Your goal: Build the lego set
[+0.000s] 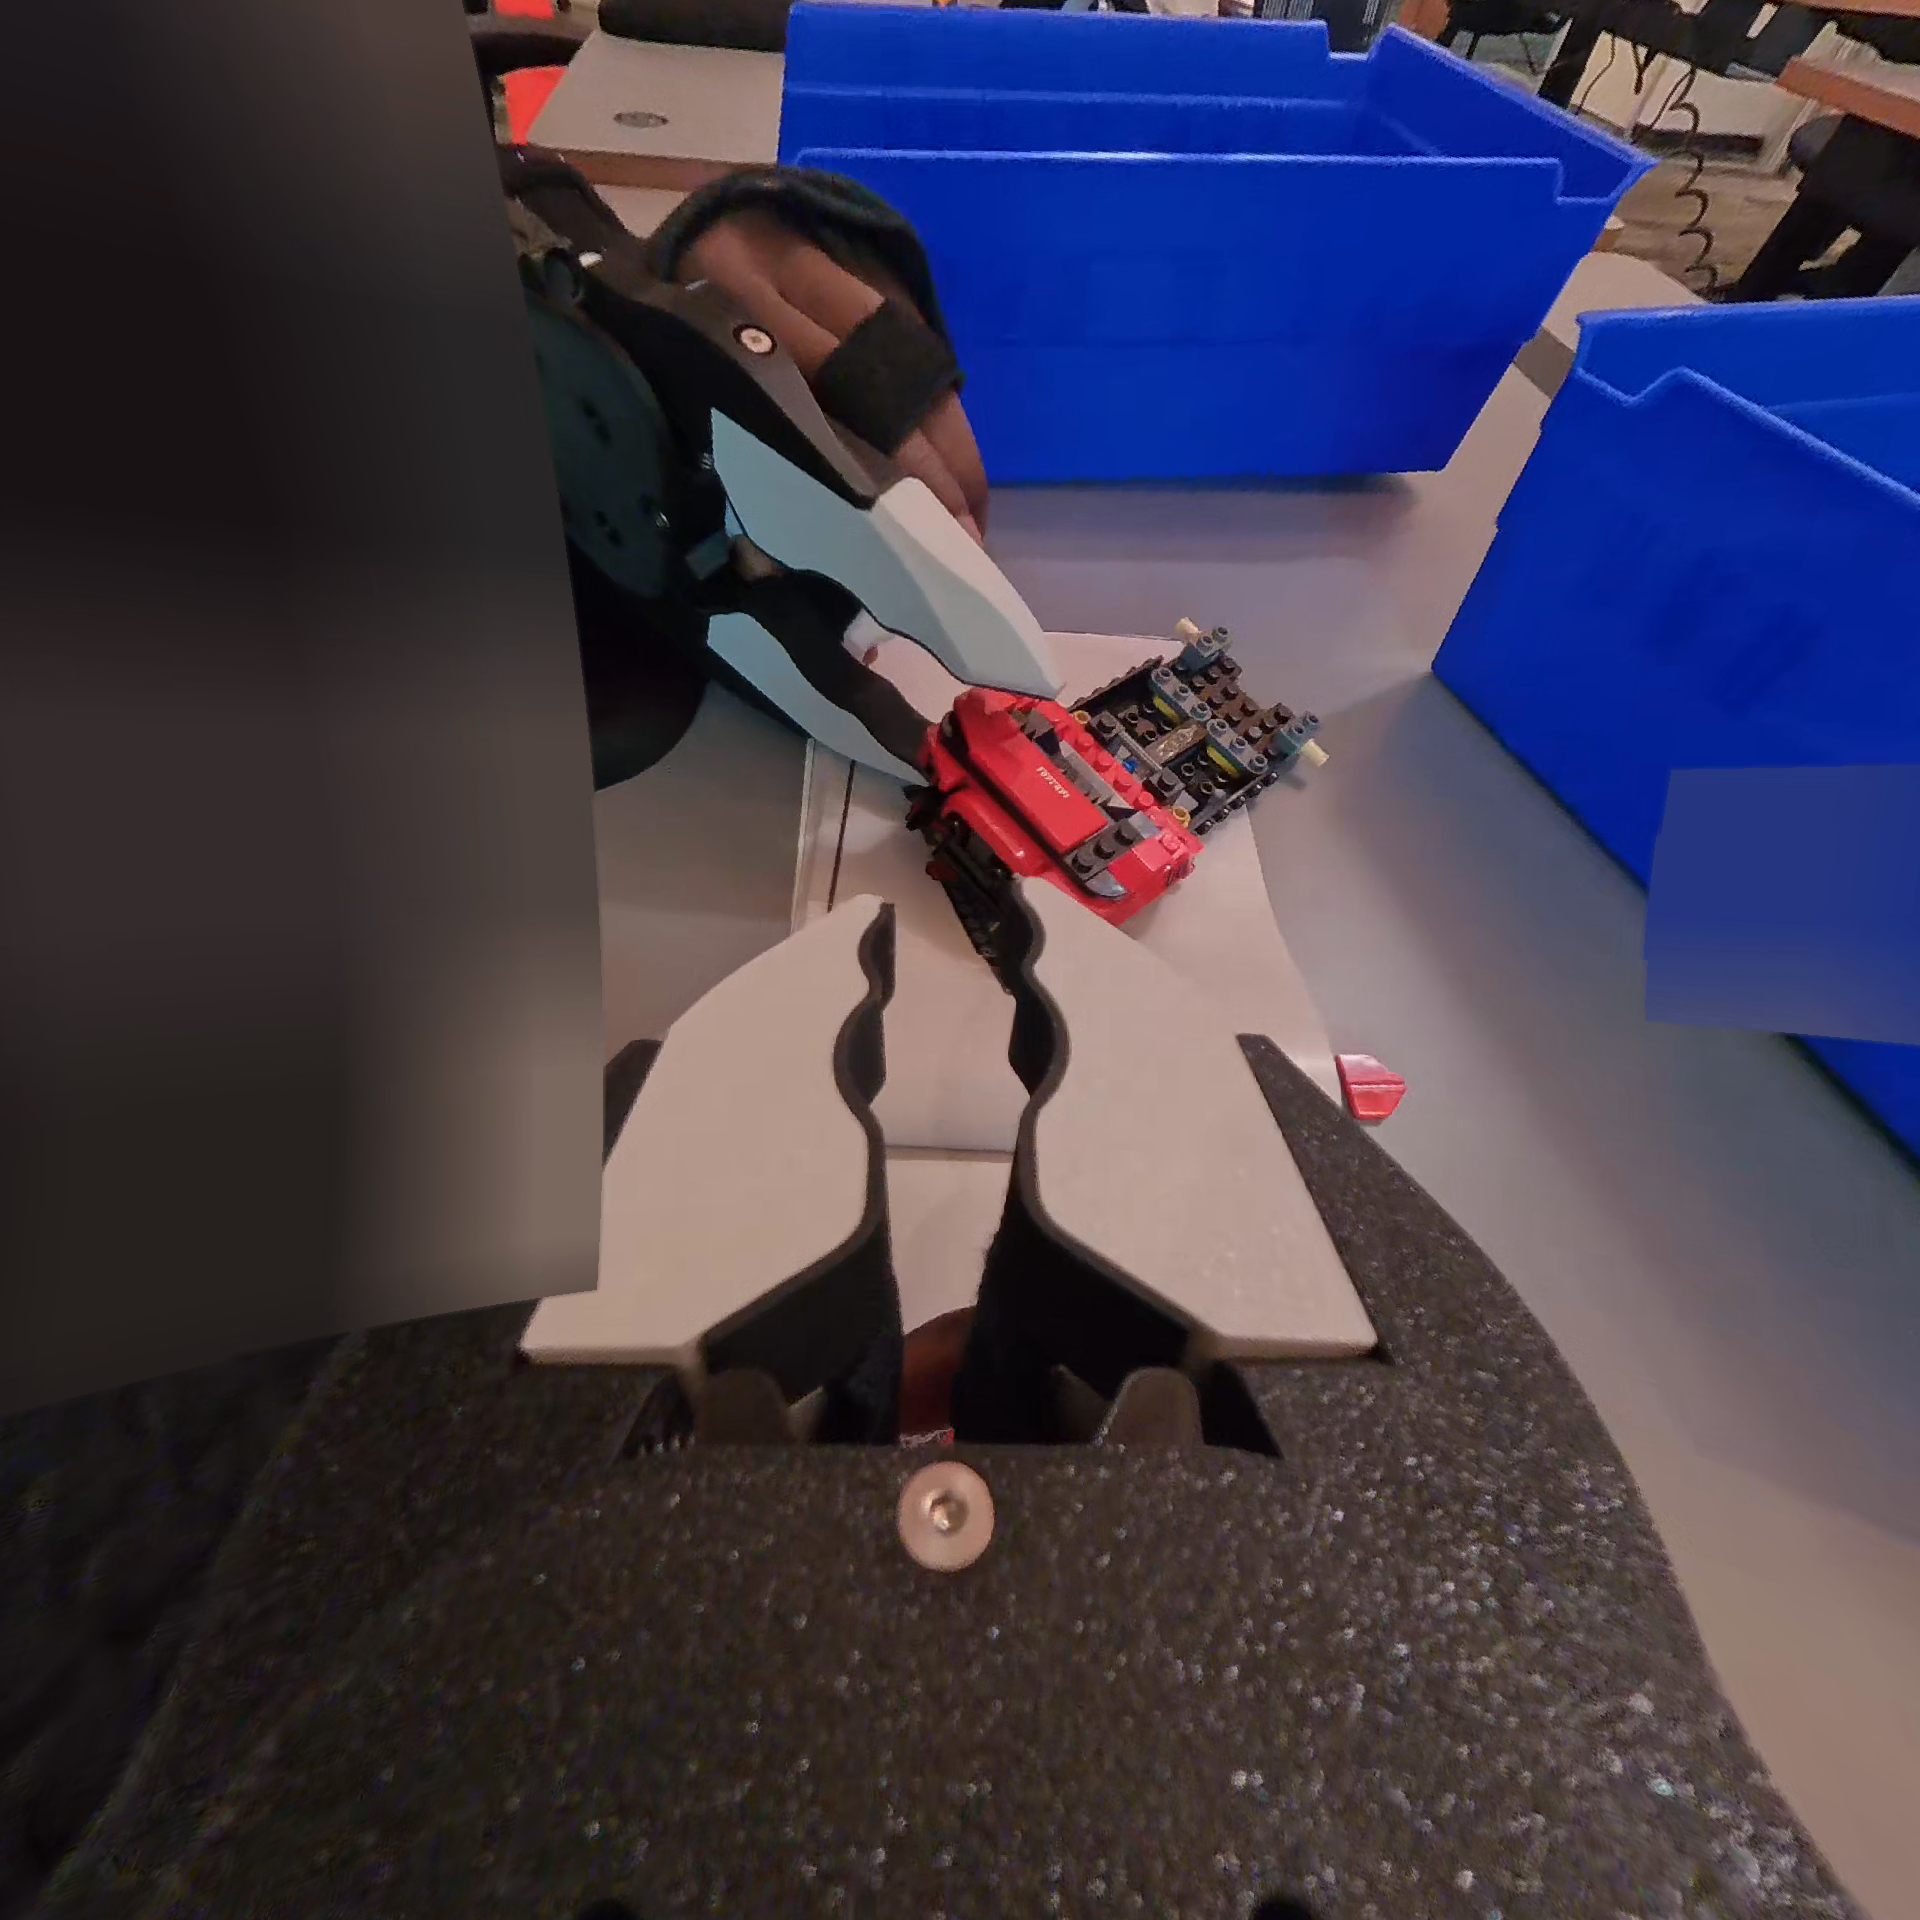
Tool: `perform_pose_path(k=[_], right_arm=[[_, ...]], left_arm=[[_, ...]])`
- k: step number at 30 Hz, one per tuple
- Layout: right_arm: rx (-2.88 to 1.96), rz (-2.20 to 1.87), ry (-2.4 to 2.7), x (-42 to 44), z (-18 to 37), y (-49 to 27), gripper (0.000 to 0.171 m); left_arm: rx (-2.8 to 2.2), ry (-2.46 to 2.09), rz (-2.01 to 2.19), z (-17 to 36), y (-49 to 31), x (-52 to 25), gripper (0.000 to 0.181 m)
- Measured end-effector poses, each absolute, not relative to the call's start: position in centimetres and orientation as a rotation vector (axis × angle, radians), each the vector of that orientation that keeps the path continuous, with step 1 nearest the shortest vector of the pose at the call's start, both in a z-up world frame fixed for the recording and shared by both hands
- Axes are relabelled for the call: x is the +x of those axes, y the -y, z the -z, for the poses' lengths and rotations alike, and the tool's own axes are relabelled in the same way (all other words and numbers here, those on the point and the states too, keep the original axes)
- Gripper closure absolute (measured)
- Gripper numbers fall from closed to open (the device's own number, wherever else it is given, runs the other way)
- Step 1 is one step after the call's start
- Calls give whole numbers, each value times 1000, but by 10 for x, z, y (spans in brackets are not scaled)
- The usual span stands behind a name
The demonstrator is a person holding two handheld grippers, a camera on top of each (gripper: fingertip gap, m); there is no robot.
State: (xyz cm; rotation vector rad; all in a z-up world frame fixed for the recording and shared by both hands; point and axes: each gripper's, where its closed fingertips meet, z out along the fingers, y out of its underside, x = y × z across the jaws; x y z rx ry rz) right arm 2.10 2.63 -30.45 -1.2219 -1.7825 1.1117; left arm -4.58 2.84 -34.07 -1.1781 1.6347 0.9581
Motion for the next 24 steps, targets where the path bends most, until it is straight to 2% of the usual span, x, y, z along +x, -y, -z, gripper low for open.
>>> perform_pose_path(k=[5, 14, 24], right_arm=[[-1239, -1058, 1862, 7, 305, -19, 153], [-1244, -896, 2075, -30, 307, -10, 153], [-1259, -846, 2246, -50, 326, -6, 154]], left_arm=[[-1206, -1664, -945, 340, -25, -52, 134], [-1394, -1613, -686, 341, -15, -56, 130], [-1613, -1304, -167, 311, 2, -56, 131]])
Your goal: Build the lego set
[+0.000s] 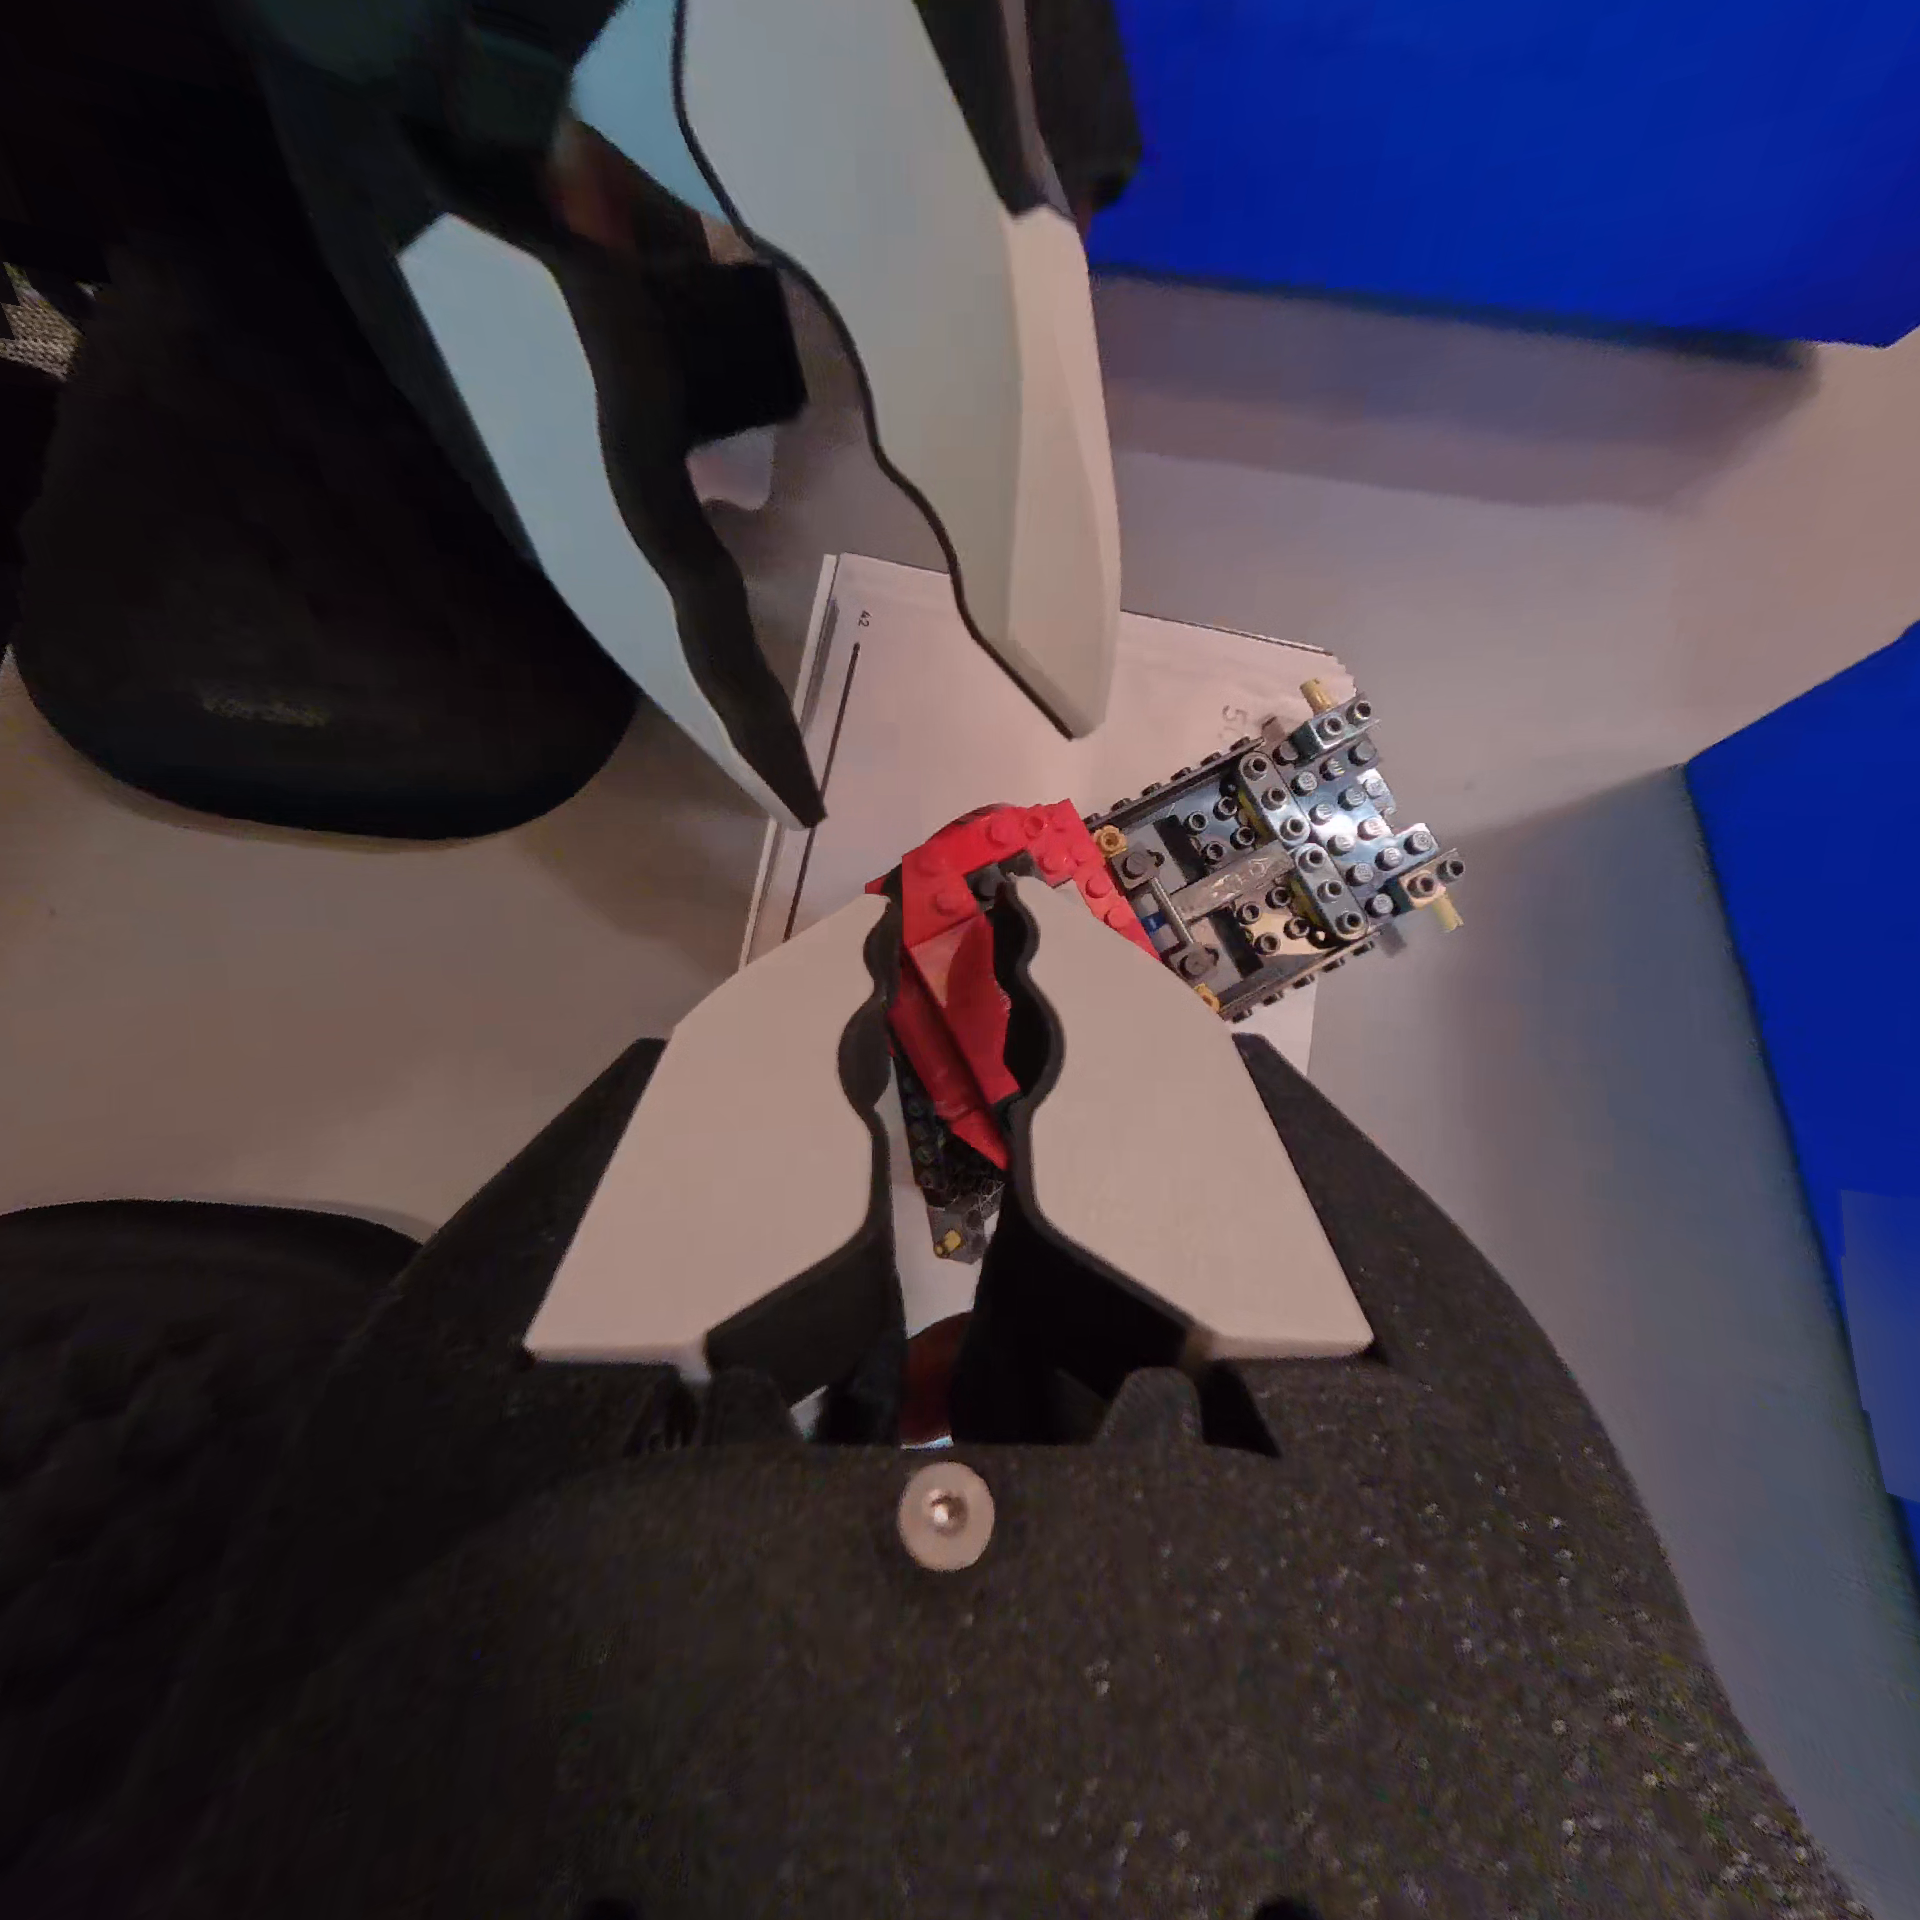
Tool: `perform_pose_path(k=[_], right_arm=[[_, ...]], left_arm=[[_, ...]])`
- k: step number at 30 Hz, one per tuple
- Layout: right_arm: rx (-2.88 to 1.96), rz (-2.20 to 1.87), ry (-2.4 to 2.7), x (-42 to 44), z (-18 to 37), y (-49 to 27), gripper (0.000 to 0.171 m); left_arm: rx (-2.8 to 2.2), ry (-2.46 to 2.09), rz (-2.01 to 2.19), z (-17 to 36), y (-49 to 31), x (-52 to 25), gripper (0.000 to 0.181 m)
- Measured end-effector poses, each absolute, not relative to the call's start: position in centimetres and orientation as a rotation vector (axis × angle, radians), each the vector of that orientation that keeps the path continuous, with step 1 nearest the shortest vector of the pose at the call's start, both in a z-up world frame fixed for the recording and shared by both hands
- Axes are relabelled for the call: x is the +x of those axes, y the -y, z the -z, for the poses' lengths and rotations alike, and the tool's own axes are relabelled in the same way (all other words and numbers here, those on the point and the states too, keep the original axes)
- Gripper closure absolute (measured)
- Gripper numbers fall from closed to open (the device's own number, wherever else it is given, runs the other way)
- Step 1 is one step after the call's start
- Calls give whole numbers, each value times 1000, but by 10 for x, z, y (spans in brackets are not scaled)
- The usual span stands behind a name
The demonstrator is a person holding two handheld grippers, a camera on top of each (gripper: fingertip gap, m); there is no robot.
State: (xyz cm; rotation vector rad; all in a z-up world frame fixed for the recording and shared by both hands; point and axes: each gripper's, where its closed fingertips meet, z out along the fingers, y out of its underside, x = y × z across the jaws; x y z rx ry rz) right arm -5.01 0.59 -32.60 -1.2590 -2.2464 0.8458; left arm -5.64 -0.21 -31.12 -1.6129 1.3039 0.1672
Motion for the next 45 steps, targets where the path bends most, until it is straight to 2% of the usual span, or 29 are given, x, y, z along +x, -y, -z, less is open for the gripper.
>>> perform_pose_path(k=[16, 24, 33, 45], right_arm=[[-1255, -916, 2247, -47, 317, -8, 159], [-1241, -931, 2319, -43, 320, 1, 159], [-1258, -863, 2380, -48, 330, 3, 159], [-1302, -869, 2361, -46, 331, 3, 158]], left_arm=[[-1627, -1216, -138, 301, -5, -61, 133], [-1651, -1282, -164, 313, -3, -61, 133], [-1564, -1419, -154, 321, 7, -48, 152], [-1525, -1514, -212, 336, 5, -41, 158]])
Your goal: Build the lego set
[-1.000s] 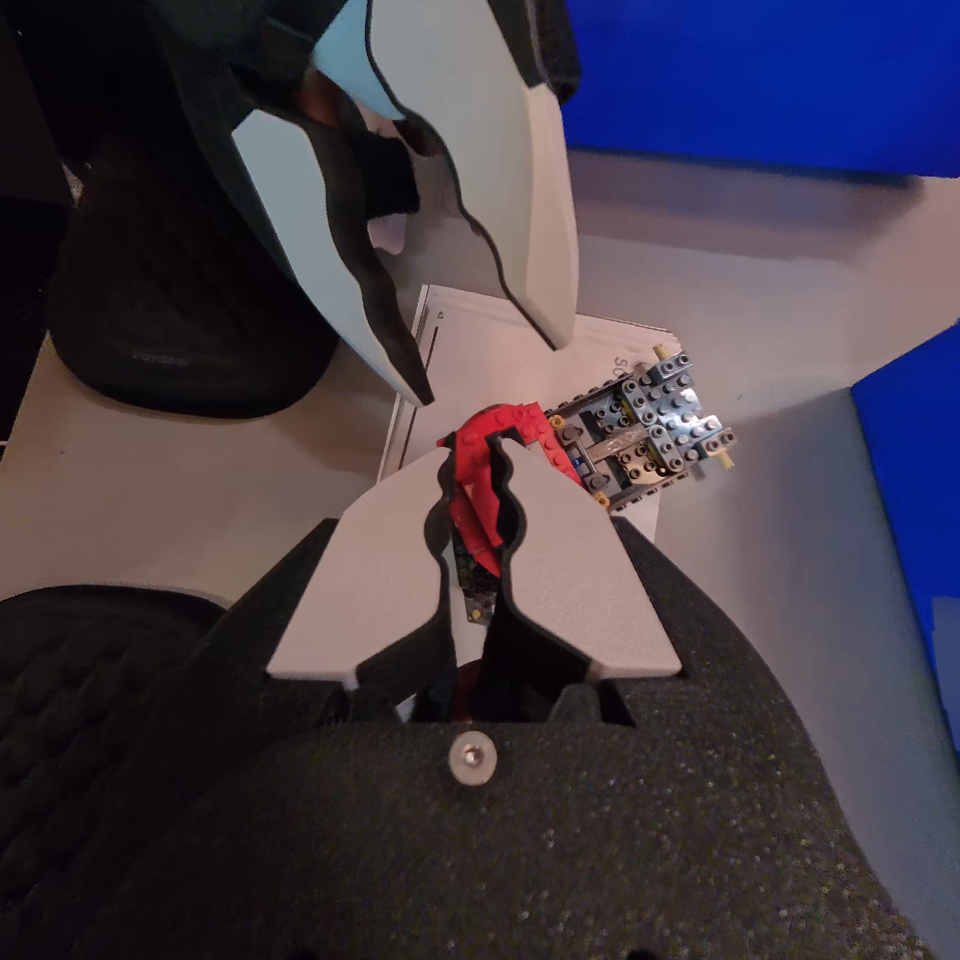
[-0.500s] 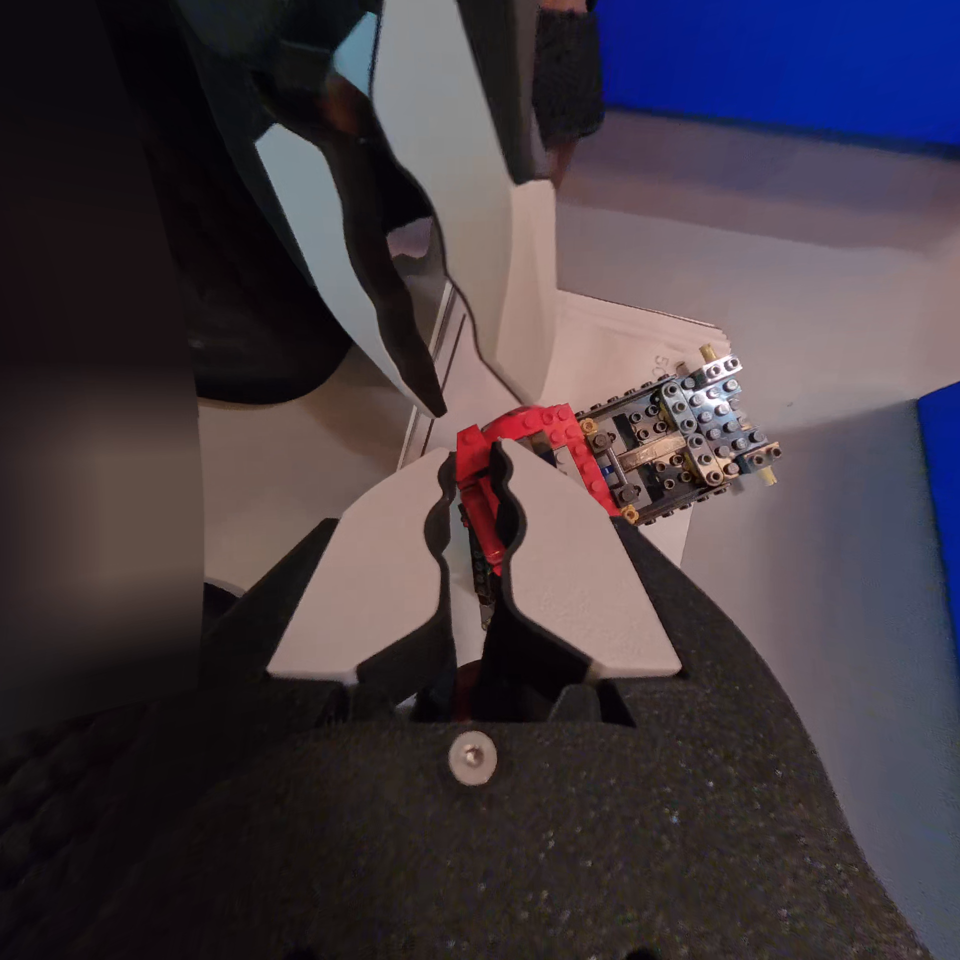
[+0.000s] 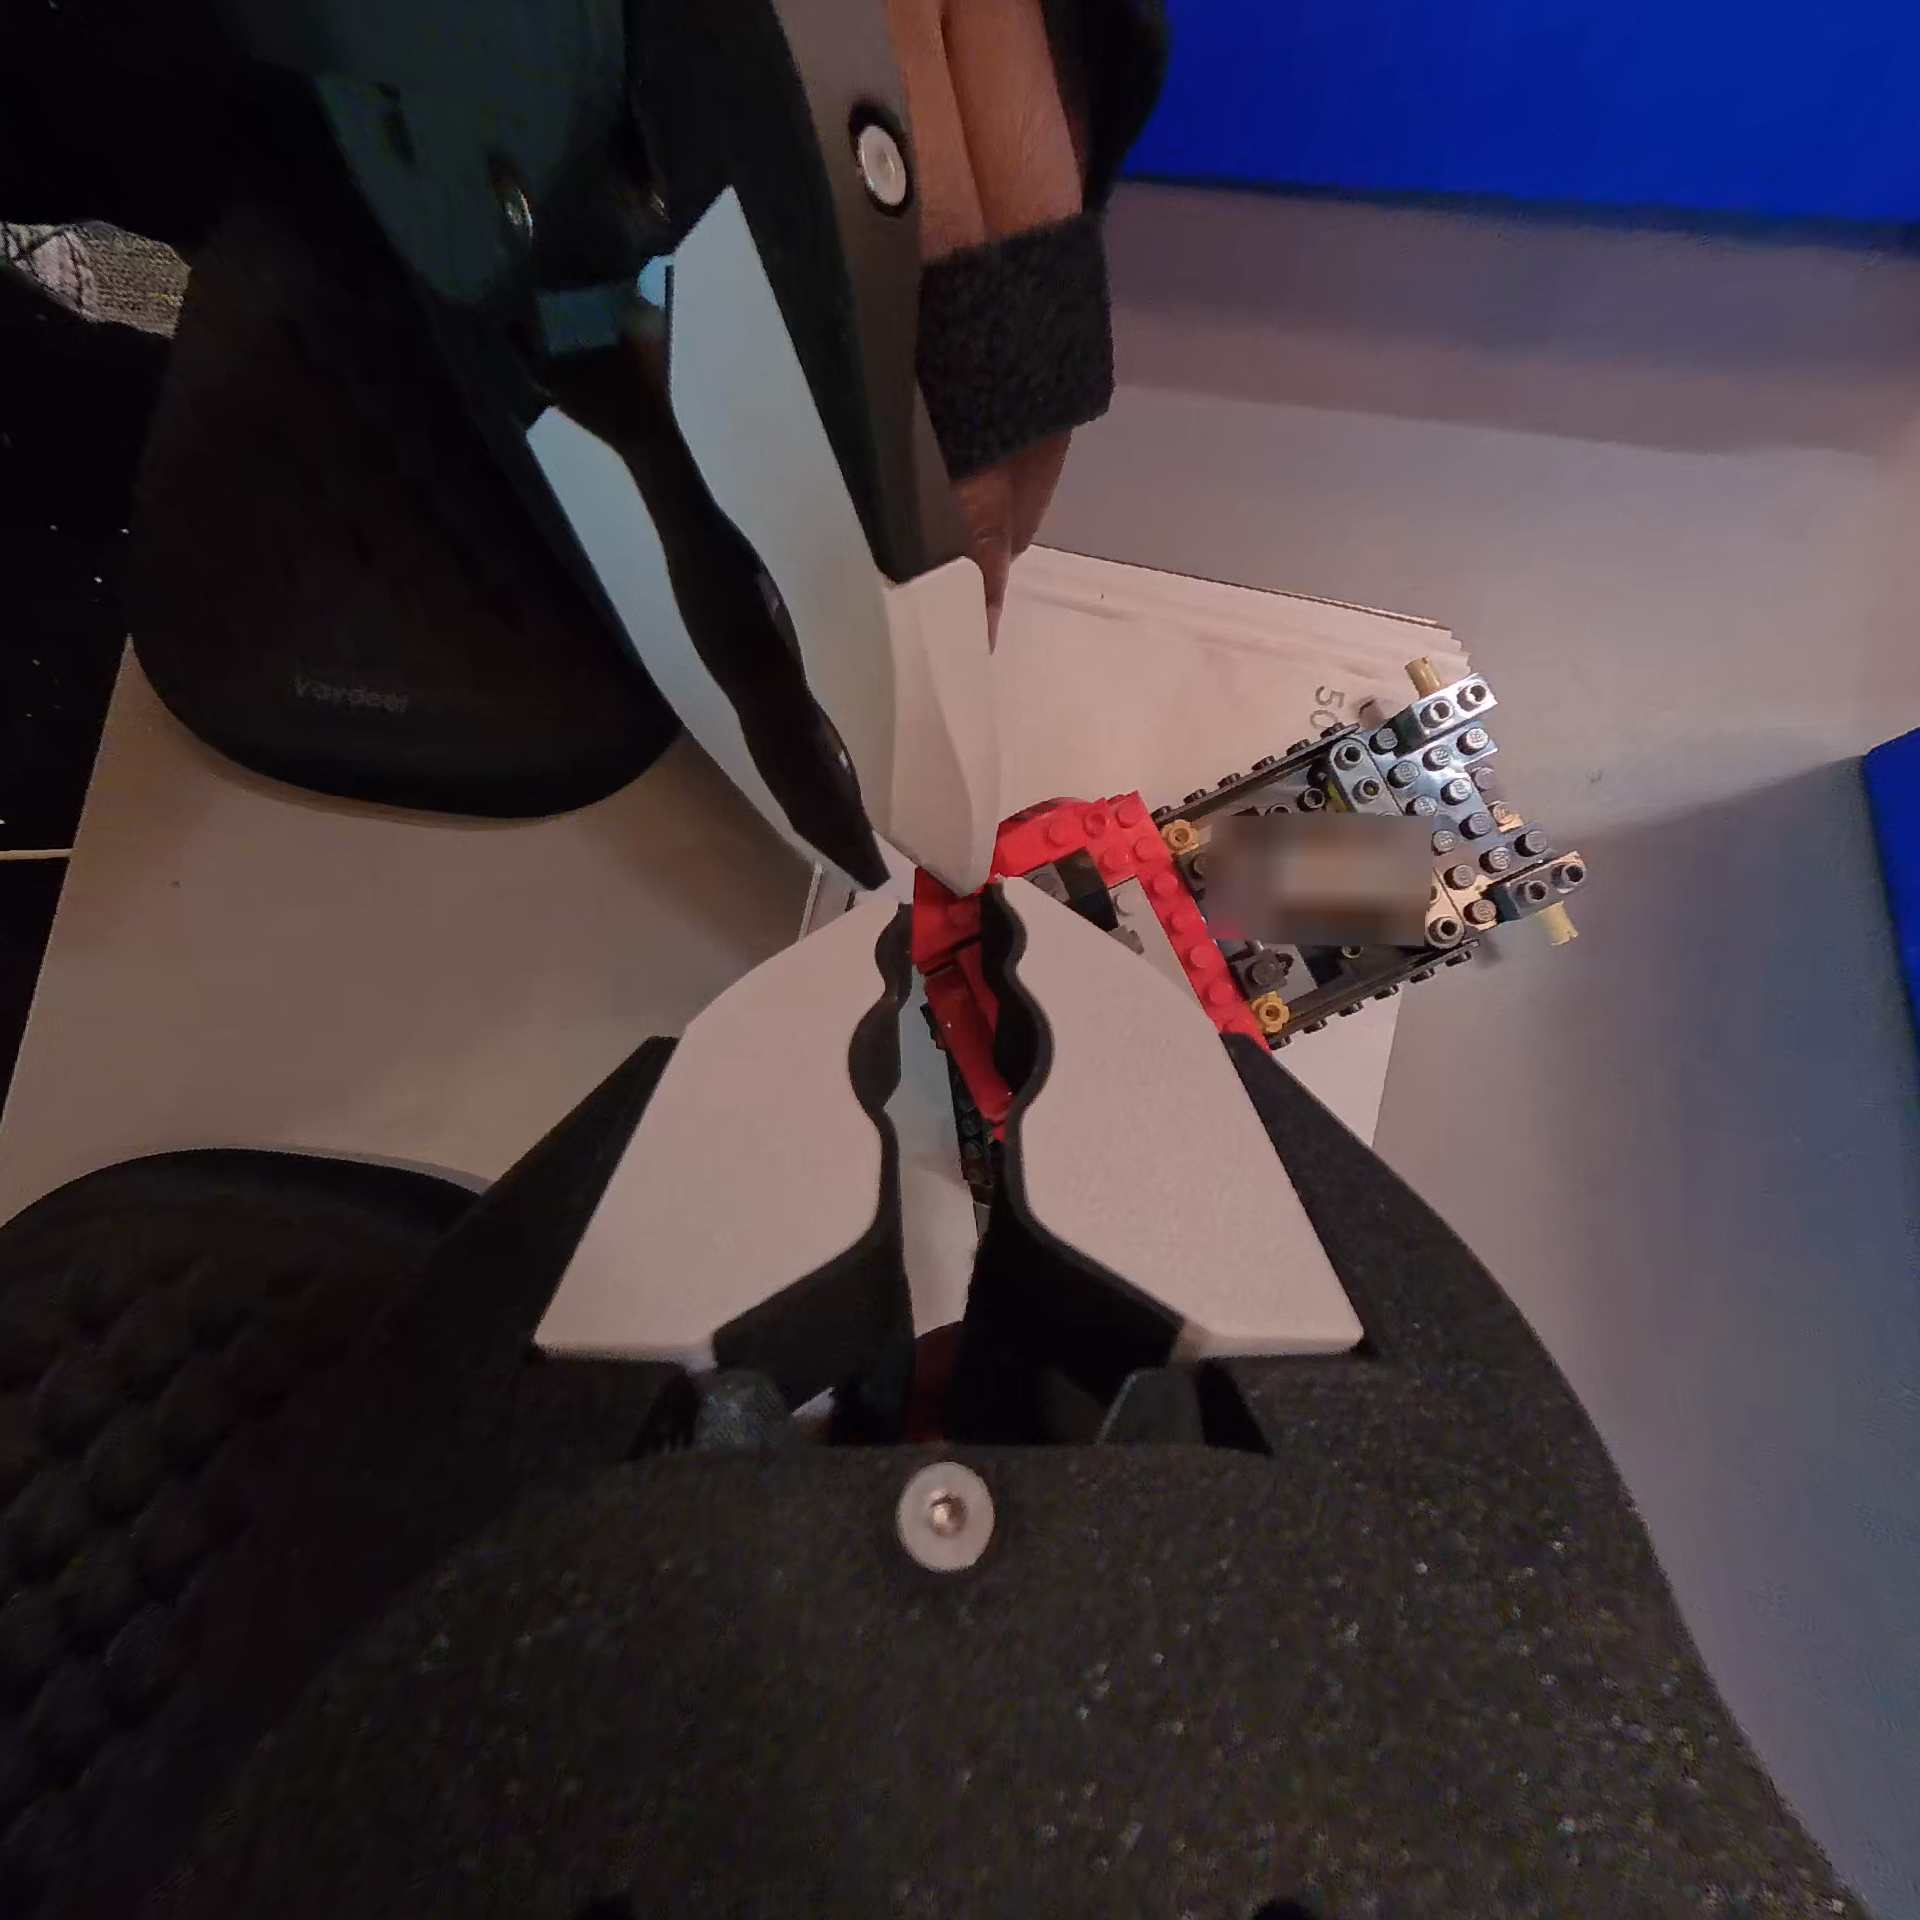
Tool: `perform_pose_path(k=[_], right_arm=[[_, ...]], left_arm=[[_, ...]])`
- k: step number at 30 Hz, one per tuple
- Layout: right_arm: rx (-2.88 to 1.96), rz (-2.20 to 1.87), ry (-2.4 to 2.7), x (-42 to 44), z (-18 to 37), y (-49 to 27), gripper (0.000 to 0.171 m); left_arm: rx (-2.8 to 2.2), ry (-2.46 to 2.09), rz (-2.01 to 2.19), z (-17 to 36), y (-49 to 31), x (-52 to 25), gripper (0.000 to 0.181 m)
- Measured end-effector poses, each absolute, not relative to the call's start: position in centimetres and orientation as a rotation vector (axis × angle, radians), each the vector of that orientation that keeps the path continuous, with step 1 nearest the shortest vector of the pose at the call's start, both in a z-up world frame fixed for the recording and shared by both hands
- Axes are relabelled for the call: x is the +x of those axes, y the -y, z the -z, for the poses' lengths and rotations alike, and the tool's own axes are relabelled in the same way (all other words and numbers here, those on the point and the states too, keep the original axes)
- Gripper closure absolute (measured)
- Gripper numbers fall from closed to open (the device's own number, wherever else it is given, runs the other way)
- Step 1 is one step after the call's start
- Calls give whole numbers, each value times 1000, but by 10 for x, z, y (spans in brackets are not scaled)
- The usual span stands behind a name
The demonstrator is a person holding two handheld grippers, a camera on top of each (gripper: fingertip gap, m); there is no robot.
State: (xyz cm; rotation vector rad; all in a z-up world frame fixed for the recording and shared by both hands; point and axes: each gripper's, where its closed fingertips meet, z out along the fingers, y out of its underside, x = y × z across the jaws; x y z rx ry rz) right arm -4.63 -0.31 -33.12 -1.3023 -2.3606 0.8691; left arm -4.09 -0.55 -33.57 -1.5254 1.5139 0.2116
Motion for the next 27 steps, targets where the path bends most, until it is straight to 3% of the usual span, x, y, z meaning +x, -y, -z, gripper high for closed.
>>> perform_pose_path(k=[7, 12, 27], right_arm=[[-1301, -899, 2279, -42, 323, -2, 155], [-1281, -937, 2232, -42, 321, -2, 171], [-1307, -935, 2251, -44, 329, 3, 171]], left_arm=[[-1520, -1532, -245, 337, 3, -42, 159], [-1513, -1536, -248, 337, 3, -42, 160], [-1492, -1548, -277, 337, 2, -42, 160]])
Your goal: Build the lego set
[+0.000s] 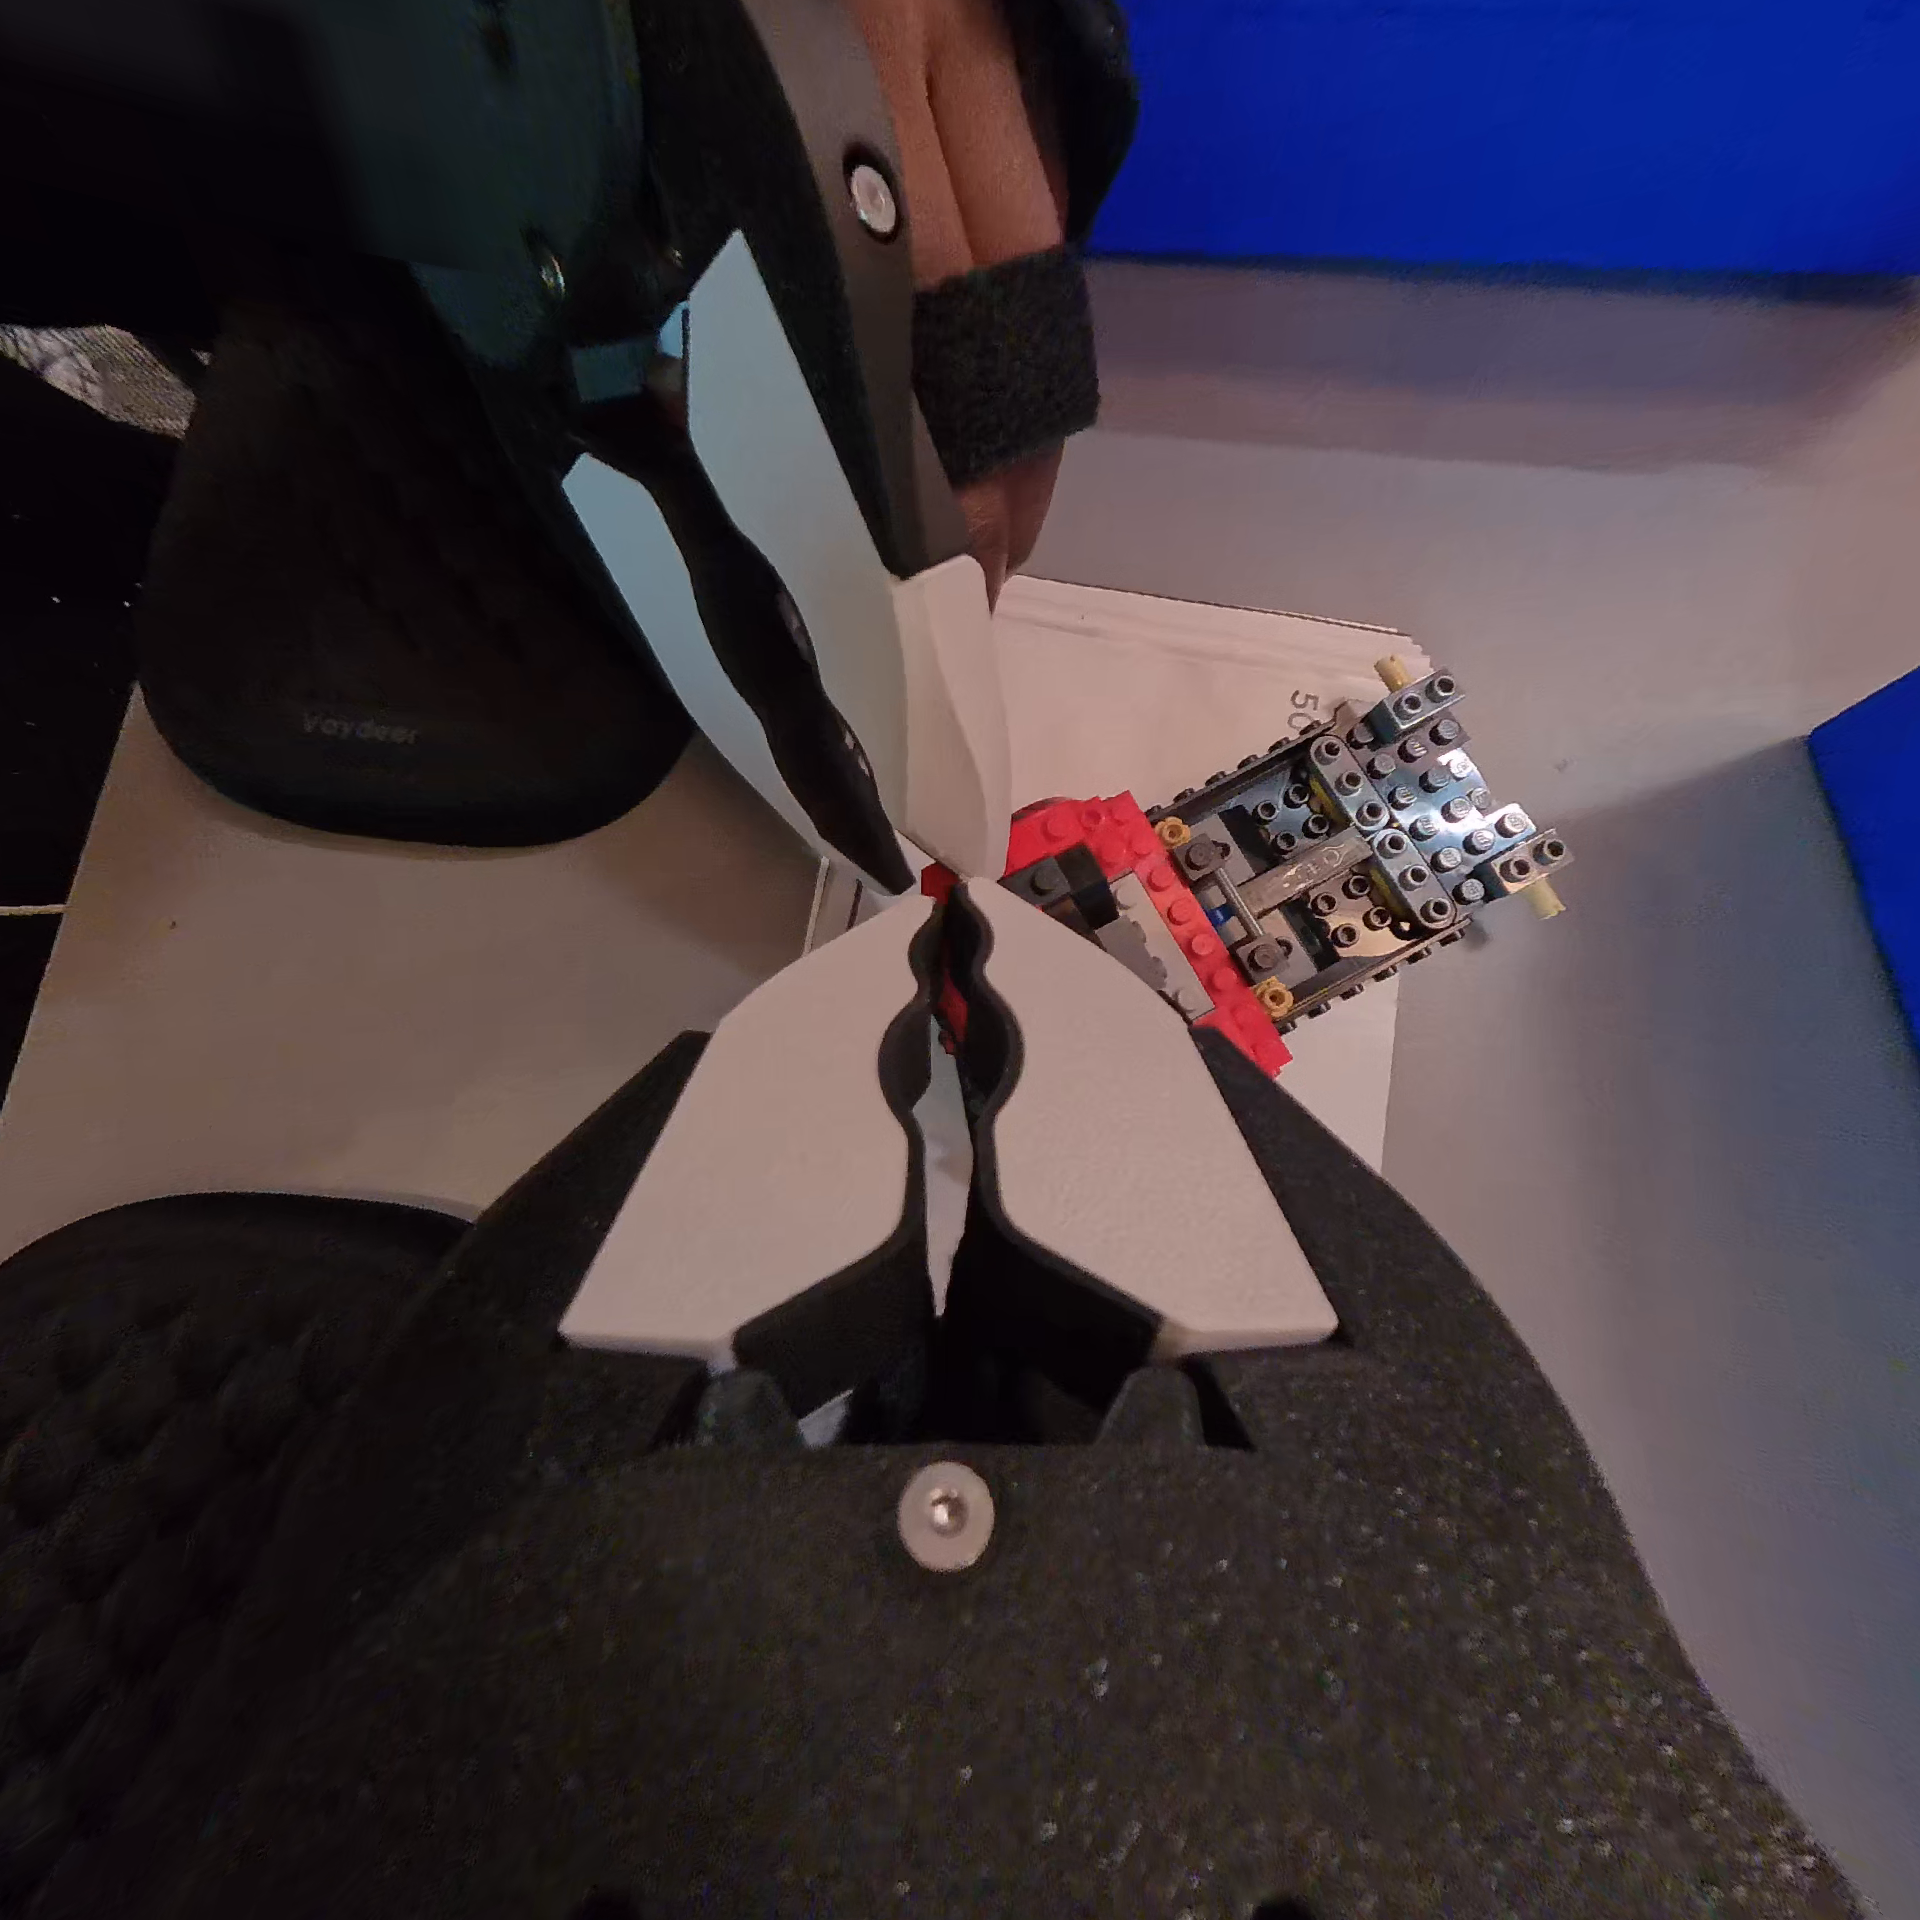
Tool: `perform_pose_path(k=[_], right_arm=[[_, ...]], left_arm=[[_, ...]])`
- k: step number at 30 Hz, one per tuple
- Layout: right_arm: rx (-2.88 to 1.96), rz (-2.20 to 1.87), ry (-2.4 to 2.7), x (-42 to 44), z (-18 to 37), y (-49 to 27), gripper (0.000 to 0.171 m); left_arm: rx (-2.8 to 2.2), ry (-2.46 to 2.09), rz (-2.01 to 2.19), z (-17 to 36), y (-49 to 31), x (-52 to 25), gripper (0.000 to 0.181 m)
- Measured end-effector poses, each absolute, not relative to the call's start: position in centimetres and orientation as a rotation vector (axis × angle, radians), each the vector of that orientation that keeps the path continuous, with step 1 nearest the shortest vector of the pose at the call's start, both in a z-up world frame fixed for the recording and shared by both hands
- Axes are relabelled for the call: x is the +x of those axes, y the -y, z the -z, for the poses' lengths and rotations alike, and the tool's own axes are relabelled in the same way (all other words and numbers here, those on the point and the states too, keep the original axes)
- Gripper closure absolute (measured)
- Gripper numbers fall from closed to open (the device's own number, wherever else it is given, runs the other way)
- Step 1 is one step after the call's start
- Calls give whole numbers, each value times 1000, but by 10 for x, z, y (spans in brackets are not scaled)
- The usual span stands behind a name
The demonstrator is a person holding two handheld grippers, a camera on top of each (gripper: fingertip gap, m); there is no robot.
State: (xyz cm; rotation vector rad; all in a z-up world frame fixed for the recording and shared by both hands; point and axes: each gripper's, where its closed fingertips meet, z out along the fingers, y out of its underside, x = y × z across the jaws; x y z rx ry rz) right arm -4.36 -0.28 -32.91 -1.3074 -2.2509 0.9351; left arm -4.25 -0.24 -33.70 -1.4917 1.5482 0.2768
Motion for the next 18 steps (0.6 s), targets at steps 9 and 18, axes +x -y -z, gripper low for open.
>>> perform_pose_path(k=[9, 18], right_arm=[[-1444, -1009, 2242, -45, 330, 3, 171], [-1489, -918, 2233, -45, 332, 2, 171]], left_arm=[[-1494, -1547, -304, 337, 0, -44, 166], [-1482, -1550, -323, 338, 0, -44, 166]])
